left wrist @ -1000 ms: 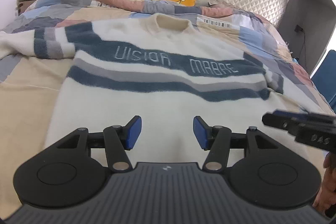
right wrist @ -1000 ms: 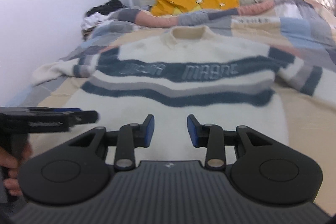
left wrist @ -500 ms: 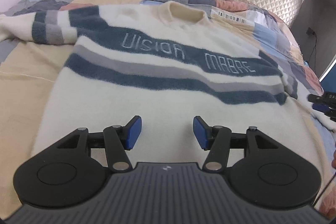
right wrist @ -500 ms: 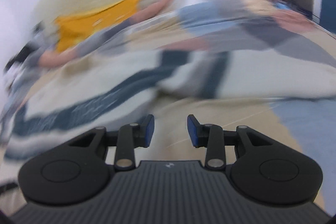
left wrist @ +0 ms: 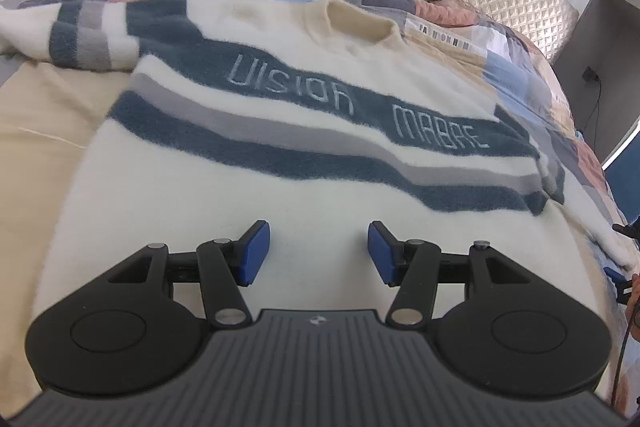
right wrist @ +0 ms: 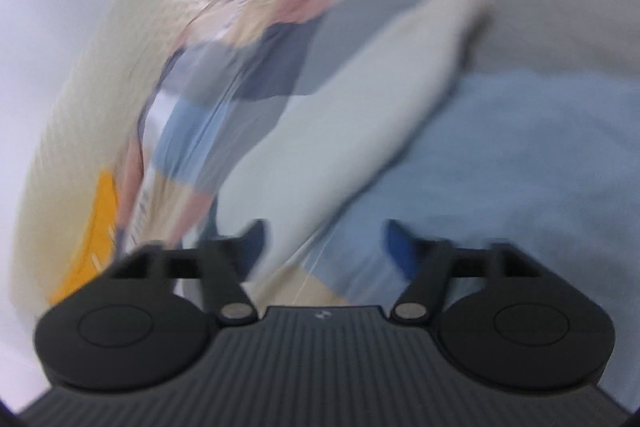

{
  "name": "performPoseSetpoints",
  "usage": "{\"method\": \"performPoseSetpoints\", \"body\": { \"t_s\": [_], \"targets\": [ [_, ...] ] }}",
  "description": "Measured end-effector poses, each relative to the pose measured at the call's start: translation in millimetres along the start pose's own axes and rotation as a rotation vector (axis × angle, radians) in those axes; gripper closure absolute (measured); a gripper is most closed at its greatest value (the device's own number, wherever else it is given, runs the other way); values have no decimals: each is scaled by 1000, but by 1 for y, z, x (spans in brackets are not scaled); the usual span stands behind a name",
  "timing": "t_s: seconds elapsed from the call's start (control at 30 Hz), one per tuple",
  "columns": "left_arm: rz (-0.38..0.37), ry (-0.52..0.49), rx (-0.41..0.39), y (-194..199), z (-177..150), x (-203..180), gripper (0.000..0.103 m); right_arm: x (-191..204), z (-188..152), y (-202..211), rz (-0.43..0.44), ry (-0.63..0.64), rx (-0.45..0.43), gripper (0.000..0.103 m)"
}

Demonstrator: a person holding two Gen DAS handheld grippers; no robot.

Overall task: Fold large clothes
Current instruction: 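Grasp the sweater's sleeve cuff with the right tool and lift it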

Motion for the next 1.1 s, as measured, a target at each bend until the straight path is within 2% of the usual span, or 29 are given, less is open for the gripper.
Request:
{"method": "performPoseSetpoints", "body": {
  "t_s": [0.07, 0.17, 0.37, 0.43, 0.5, 0.57, 0.6, 0.67, 0.77, 0.87, 1.1],
  "targets": [
    [-1, 5, 2, 0, 0, 0, 43, -12, 1, -7, 15, -62, -14, 28],
    [-3, 21, 4, -1, 0, 1, 43, -22, 7, -14, 24, -80, -62, 29],
    [1, 36, 4, -4, 1, 6, 43, -40, 38, -30, 44, -152, -147, 29],
    [-1, 40, -17, -4, 3, 7, 43, -45, 48, -36, 56, -179, -175, 31],
    [10, 46, -31, -6, 6, 8, 43, -50, 59, -43, 70, -190, -201, 43],
    [14, 53, -34, -9, 8, 8, 43, -61, 66, -50, 44, -216, -214, 82],
    [20, 60, -35, -10, 9, 9, 43, -69, 68, -54, 30, -238, -210, 90],
    [37, 78, -28, -12, 8, 8, 43, -76, 73, -65, 53, -247, -210, 92],
    [59, 72, -48, -12, 5, 6, 43, -67, 85, -75, 67, -158, -215, 92],
    [82, 51, -66, -11, 2, 2, 43, -67, 99, -84, 75, -123, -226, 92],
    [120, 42, -60, -16, 2, -1, 43, -63, 118, -98, 58, -30, -239, 92]
  ]
}}
Point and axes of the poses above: each gripper's, at about its wrist camera, not at the fingertips, and y roughly against the way its jaws point, x to its left, z to its top, the point moved 5 cm from there along -y, roughly the way its jaws point, and after that the axes turned 8 degrees about y, right-handed, at the moved point
